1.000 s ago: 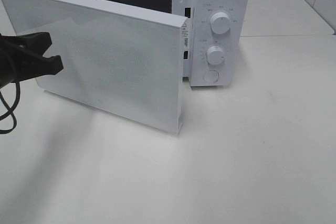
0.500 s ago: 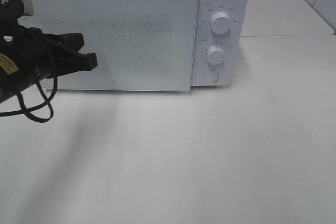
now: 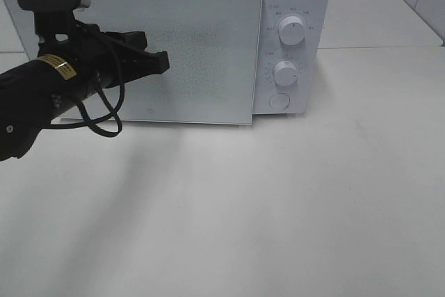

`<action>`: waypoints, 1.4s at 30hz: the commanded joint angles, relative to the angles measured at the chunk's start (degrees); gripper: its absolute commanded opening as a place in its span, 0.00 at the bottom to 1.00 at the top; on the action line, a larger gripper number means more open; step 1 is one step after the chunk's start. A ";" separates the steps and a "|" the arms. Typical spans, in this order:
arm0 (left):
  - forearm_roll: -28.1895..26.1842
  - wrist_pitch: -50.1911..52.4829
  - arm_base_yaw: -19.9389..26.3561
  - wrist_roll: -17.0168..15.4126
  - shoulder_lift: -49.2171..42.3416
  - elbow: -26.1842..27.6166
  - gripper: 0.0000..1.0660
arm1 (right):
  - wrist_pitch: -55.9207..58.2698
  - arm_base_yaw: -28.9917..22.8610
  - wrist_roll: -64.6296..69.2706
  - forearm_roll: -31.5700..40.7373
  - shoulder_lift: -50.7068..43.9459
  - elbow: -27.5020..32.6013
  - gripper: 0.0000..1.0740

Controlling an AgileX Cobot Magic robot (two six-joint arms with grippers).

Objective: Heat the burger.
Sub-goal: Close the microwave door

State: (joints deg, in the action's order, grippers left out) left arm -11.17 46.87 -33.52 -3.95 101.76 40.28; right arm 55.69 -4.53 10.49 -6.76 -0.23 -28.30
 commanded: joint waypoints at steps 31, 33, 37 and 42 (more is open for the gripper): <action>0.06 -5.96 -0.29 -0.57 11.86 20.11 0.00 | -0.40 0.40 -0.17 0.00 -1.55 0.11 0.71; 0.06 -6.42 -0.29 -0.57 12.09 20.28 0.00 | -0.40 0.40 -0.17 0.00 -1.55 0.11 0.71; 0.80 -7.68 -0.52 -0.57 11.86 20.28 0.00 | -0.40 0.40 -0.17 0.00 -1.55 0.11 0.71; 0.97 -16.16 -2.41 -0.57 9.17 20.28 0.00 | -0.40 0.40 -0.17 0.00 -1.55 0.11 0.71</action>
State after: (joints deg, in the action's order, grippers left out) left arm -7.45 32.20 -35.98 -4.13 112.30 59.42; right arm 55.69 -4.53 10.49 -6.70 -0.23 -28.30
